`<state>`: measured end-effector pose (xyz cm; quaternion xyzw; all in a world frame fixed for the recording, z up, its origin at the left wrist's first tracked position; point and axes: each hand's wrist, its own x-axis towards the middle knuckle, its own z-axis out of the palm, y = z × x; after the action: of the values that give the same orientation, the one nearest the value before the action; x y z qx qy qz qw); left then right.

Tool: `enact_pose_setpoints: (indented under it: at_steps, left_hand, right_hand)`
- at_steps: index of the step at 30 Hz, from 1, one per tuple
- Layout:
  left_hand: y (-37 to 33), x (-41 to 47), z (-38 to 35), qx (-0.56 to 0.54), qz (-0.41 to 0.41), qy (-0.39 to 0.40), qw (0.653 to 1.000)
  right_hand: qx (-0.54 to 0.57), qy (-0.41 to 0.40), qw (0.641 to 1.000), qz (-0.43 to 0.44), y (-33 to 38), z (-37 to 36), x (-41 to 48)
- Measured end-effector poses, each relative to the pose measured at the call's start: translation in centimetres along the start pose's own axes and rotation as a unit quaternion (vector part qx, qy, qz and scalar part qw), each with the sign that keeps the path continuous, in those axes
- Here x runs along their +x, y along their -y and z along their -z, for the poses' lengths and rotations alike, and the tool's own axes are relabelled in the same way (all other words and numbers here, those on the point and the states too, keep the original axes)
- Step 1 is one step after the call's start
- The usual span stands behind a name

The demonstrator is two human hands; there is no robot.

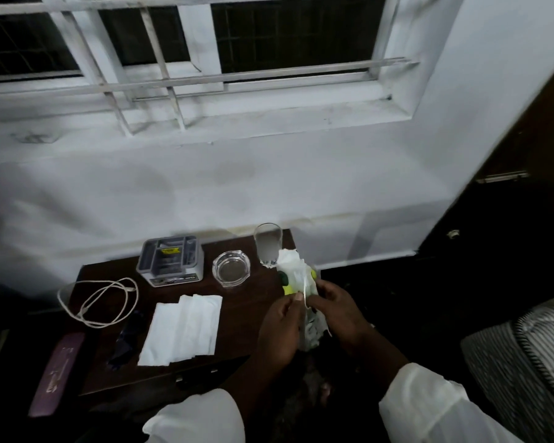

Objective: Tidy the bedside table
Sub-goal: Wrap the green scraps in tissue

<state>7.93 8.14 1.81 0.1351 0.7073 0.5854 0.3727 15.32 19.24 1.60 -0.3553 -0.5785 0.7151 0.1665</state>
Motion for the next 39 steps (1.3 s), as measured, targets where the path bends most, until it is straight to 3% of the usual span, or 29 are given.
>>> enact_pose_setpoints:
  at_steps: [4, 12, 23, 39]
  left_hand:
    - [-0.5, -0.3, -1.9, 0.006, 0.015, 0.021, 1.000]
    - [-1.0, -0.6, -4.7, 0.043, 0.006, 0.061, 0.997]
    - [0.4, 1.5, -6.4, 0.095, 0.015, 0.093, 0.991]
    - [5.4, 6.0, -10.3, 0.128, 0.084, 0.155, 0.976]
  right_hand:
    - [-0.073, -0.046, 0.995, 0.057, -0.4, 2.0, -0.5]
    - [-0.071, -0.123, 0.987, 0.071, -1.2, 5.5, -1.1]
    - [-0.106, -0.236, 0.966, 0.017, -4.5, 12.6, 0.1]
    - [-0.101, -0.308, 0.941, -0.095, -13.9, 18.3, 3.3]
